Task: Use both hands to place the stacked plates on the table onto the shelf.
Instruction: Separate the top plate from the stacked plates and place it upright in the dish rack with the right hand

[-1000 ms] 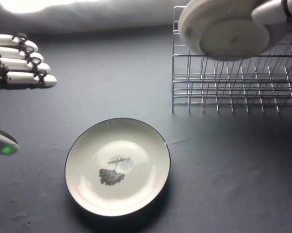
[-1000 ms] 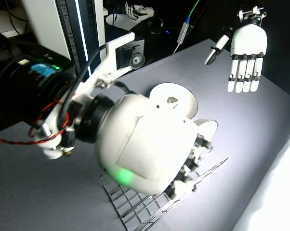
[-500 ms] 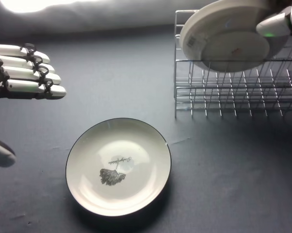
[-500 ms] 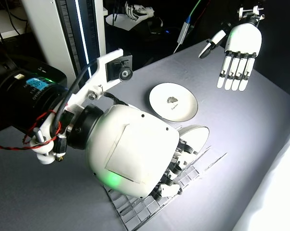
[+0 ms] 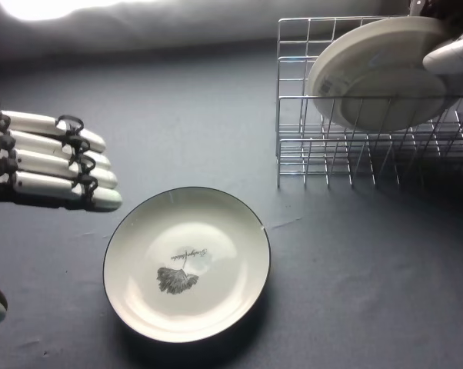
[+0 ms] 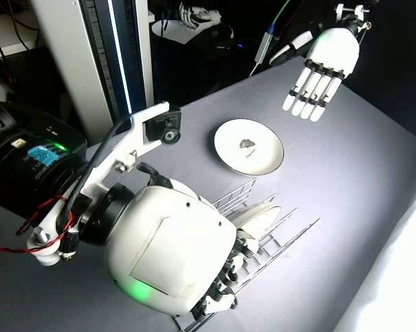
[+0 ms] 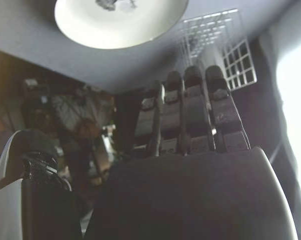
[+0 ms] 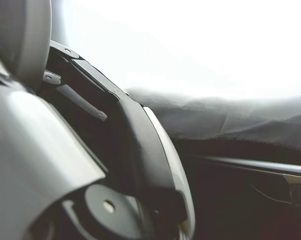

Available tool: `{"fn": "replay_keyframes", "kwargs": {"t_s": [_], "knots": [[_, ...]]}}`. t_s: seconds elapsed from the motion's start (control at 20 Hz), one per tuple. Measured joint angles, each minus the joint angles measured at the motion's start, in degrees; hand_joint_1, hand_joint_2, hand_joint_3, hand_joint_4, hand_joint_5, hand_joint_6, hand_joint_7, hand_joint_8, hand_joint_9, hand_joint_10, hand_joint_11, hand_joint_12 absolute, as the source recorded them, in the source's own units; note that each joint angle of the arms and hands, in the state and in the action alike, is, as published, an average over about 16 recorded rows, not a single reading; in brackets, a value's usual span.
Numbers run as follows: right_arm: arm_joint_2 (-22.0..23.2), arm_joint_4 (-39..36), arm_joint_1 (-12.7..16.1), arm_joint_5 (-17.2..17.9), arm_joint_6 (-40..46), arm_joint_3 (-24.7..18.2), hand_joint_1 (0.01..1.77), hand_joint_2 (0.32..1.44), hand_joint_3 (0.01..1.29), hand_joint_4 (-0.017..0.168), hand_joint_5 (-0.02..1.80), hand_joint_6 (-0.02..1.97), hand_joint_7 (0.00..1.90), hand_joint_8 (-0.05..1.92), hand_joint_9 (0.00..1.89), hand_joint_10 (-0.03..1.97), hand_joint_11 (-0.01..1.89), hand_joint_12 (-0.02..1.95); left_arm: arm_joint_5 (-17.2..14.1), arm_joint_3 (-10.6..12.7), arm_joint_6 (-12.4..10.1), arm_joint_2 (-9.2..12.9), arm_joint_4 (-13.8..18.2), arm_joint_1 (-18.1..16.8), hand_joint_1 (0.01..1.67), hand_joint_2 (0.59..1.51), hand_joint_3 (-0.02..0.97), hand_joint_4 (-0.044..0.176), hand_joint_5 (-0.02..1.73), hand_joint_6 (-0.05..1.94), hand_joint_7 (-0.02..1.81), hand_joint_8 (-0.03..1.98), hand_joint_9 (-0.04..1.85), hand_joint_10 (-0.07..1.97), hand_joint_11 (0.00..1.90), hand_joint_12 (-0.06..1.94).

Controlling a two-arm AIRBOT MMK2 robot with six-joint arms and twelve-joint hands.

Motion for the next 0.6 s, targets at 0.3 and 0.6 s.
{"fn": "replay_keyframes", "kwargs": {"t_s": [0.3,0.6], "knots": [[-0.1,0.1,-1.3,0.9,0.0,0.2,1.27,1.06,0.01,-0.009,0.84,0.98,1.01,0.96,0.96,0.99,0.64,1.47,-2.6,0.0,-0.6,-0.4,0.4,1.7,0.02,1.038,0.011,0.000,0.16,0.01,0.18,0.00,0.16,0.01,0.02,0.28],[-0.1,0.2,-1.8,1.6,-0.1,-0.2,1.24,1.09,0.01,-0.008,0.79,0.85,0.94,0.76,0.85,0.84,0.51,1.46,-3.7,-0.1,-0.4,-1.1,0.3,3.9,0.02,1.043,0.011,-0.001,0.17,0.01,0.19,0.00,0.17,0.01,0.02,0.30]]}}
